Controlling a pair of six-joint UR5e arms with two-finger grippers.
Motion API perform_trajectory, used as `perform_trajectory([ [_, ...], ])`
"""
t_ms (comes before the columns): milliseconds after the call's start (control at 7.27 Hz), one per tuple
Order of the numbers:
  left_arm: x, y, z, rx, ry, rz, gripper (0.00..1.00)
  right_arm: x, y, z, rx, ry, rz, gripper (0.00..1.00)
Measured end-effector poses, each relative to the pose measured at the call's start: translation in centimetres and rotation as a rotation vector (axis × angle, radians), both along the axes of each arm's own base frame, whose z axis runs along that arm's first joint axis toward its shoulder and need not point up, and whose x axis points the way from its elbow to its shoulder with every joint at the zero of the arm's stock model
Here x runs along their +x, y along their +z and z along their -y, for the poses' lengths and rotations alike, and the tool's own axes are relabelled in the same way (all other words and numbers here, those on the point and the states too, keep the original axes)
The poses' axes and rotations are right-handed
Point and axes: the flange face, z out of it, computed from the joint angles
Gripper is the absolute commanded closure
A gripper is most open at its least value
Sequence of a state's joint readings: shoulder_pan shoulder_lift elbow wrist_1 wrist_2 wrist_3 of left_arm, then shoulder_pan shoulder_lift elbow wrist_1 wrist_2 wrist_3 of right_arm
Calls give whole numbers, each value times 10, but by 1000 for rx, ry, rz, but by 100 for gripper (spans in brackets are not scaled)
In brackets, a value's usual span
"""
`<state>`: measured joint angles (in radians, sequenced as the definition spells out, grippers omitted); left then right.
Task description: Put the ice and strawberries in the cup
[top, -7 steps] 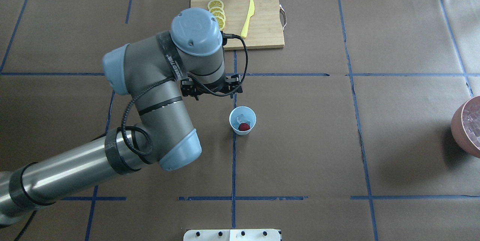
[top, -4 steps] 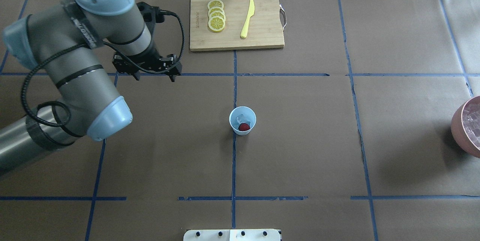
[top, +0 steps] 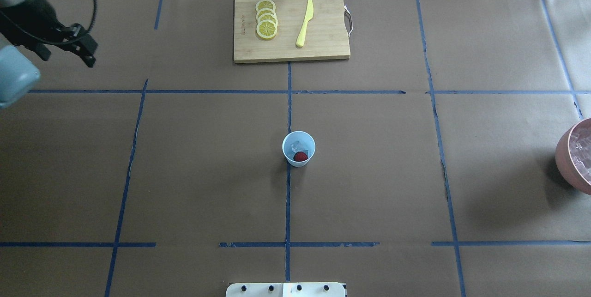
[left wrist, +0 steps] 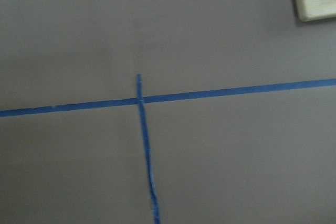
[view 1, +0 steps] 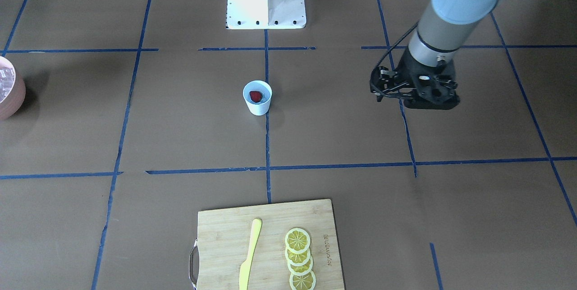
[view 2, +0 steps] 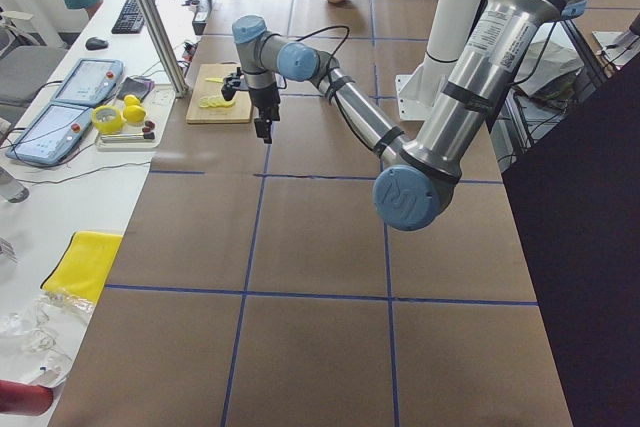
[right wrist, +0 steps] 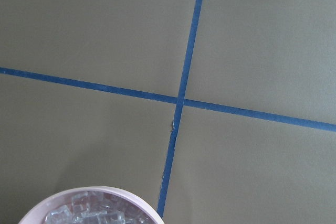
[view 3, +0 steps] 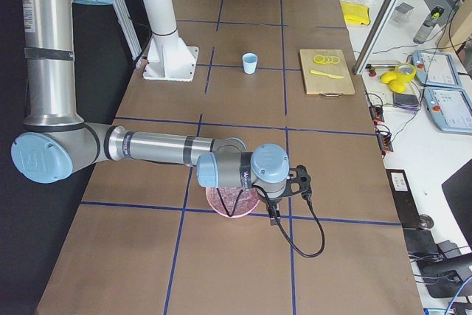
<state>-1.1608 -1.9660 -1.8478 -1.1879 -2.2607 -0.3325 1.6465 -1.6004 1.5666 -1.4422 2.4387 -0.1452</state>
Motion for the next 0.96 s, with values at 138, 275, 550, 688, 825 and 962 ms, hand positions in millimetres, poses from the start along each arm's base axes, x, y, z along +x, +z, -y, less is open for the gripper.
perform_trajectory([
  [138,-51,53,5,2,30,13,0,0,1,-1,-2,1,-1,0],
  [275,-99,104,8,-10,49,12,0,0,1,-1,-11,9,-1,0],
  [550,-168,186,10,-31,59,-24,0,0,-1,0,-70,59,8,0],
  [688,-184,217,9,-36,50,-32,0,0,1,-2,-112,83,13,0],
  [825,-194,240,5,-36,40,-36,0,0,4,-5,-160,109,18,0],
  [962,-201,256,-1,-40,33,-43,0,0,7,-7,-191,126,16,0],
])
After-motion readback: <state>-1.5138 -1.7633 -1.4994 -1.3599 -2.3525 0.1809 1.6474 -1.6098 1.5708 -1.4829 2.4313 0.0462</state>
